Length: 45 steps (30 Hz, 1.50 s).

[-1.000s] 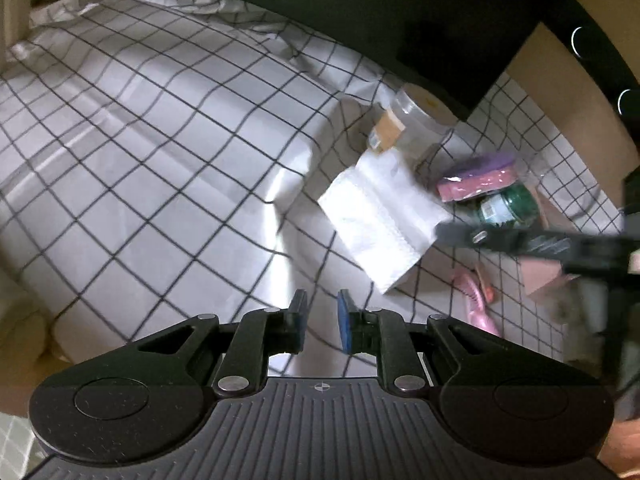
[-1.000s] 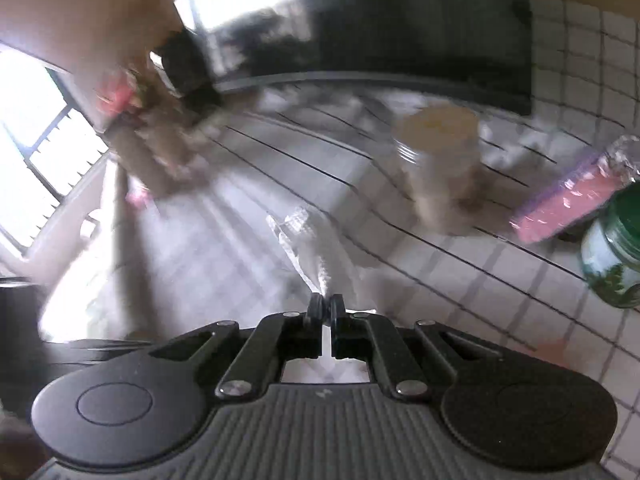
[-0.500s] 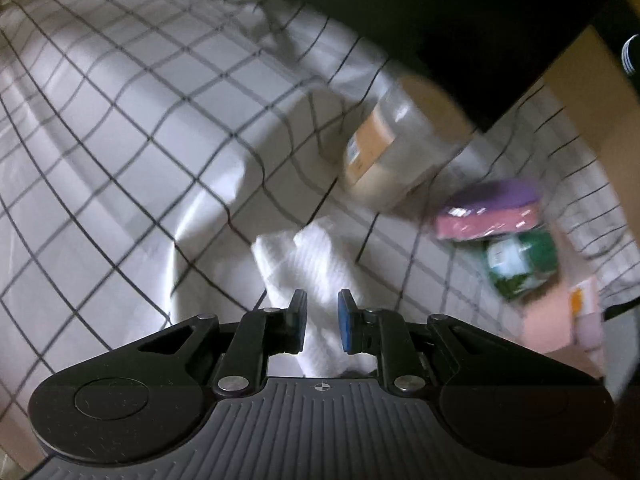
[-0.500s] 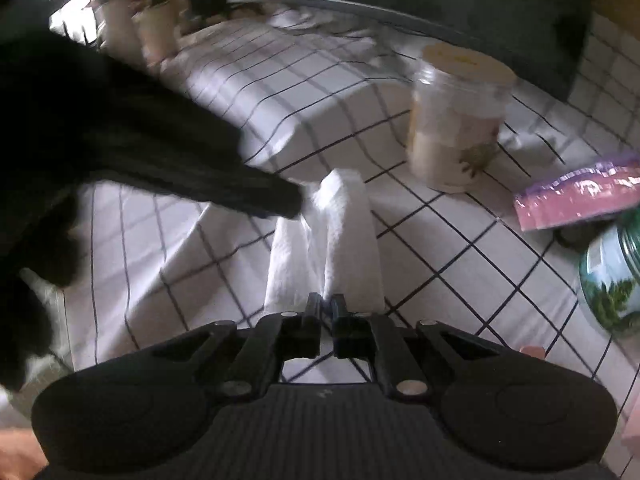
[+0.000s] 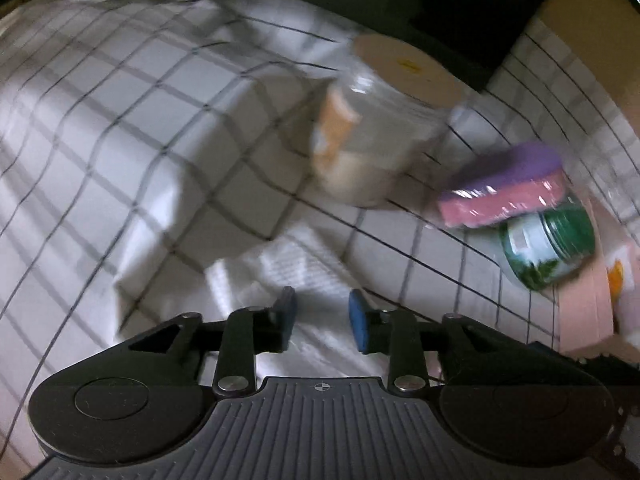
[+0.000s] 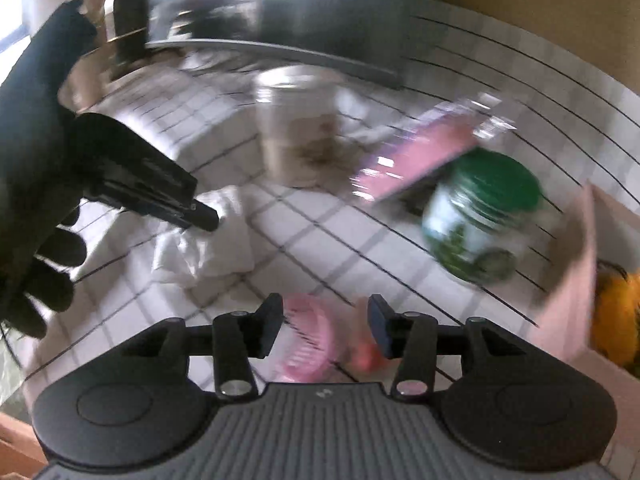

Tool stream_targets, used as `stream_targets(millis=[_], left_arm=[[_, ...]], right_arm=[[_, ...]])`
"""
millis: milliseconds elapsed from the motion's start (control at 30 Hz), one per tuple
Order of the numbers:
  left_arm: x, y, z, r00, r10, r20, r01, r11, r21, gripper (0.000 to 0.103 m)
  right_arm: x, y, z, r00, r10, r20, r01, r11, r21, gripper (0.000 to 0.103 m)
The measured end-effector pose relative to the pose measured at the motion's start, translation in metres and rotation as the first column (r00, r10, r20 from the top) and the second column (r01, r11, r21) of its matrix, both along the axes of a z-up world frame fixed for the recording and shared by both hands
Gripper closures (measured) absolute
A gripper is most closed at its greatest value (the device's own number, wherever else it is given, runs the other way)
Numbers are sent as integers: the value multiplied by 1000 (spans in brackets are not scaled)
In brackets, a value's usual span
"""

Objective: Organize soft objects
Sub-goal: 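Release the white tissue onto the table with the right tool, then grasp the white tissue with the left tool while the right tool grasps the pink comb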

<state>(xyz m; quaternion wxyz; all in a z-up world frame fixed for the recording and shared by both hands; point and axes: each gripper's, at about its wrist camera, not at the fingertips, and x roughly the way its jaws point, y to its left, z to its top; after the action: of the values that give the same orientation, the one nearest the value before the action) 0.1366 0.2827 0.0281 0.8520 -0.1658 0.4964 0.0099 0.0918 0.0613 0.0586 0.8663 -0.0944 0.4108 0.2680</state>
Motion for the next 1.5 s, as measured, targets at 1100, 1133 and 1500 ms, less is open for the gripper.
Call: stream_targets(millis=[1100, 1133, 1500], left_arm=[[-12, 23, -2, 998, 66, -14, -65, 997, 33, 29], [-9, 19, -2, 999, 53, -11, -53, 998, 20, 29], [0, -25, -1, 988, -152, -6, 152, 978, 145, 43]], right_arm=[[-2, -29, -20, 982, -178, -67, 181, 983, 38, 44], [-2, -30, -21, 981, -182, -72, 185, 982, 41, 44], [-11, -32, -14, 989, -145, -31, 147, 987, 68, 43]])
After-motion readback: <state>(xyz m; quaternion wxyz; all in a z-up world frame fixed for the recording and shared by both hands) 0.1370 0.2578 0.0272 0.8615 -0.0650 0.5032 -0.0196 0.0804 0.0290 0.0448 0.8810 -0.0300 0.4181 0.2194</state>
